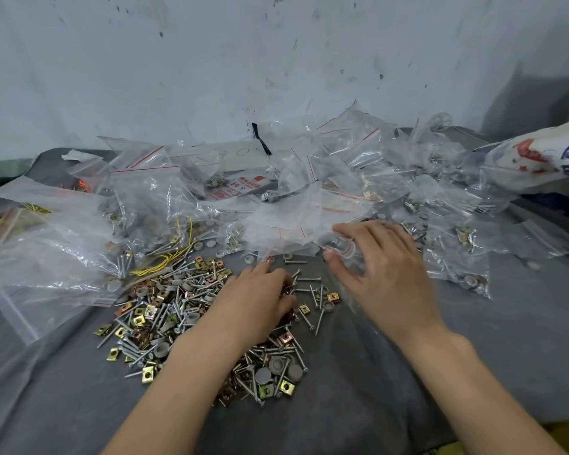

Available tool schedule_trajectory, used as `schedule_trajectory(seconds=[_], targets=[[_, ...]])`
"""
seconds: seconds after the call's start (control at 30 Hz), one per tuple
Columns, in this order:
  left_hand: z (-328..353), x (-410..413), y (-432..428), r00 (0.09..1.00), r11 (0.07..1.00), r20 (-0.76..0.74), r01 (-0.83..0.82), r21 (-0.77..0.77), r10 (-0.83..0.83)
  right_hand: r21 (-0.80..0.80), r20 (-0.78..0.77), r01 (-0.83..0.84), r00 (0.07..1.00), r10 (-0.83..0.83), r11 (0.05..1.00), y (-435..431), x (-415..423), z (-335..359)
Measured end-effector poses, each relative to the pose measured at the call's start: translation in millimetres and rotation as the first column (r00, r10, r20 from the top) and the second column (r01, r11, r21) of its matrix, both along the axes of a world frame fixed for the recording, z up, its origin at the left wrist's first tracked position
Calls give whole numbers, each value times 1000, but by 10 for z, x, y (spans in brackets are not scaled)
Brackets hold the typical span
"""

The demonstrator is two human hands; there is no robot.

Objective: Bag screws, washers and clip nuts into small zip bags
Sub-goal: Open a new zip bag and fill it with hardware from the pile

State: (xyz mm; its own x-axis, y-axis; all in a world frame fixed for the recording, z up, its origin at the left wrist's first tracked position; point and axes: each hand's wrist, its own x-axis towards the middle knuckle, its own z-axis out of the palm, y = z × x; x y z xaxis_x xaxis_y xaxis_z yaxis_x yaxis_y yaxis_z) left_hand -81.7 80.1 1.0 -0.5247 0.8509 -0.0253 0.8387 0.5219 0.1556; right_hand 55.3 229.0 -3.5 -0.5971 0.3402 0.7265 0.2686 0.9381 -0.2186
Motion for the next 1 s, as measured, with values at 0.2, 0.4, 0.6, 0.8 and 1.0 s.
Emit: schedule_trajectory(seconds=[0.2,0.4,0.6,0.8,1.0], targets=[[-22,62,61,995,997,-75,-67,37,70,-13,25,13,1000,-12,1000,-12,-17,-3],[-15,-16,38,999,999,-19,-31,43,32,-56,48,10,999,-7,998,-23,-24,-11],[21,-50,-28,1000,998,24,16,64,-17,-59,64,9,998,-5,998,-26,-35,-15],[10,-53,-98,993,979,116,-36,201,12,-69,102,13,995,-6,998,-44,-29,-36],[12,-80,-155,968,945,252,-86,316,4,-91,144,-5,989,18,996,-80,-25,-31]])
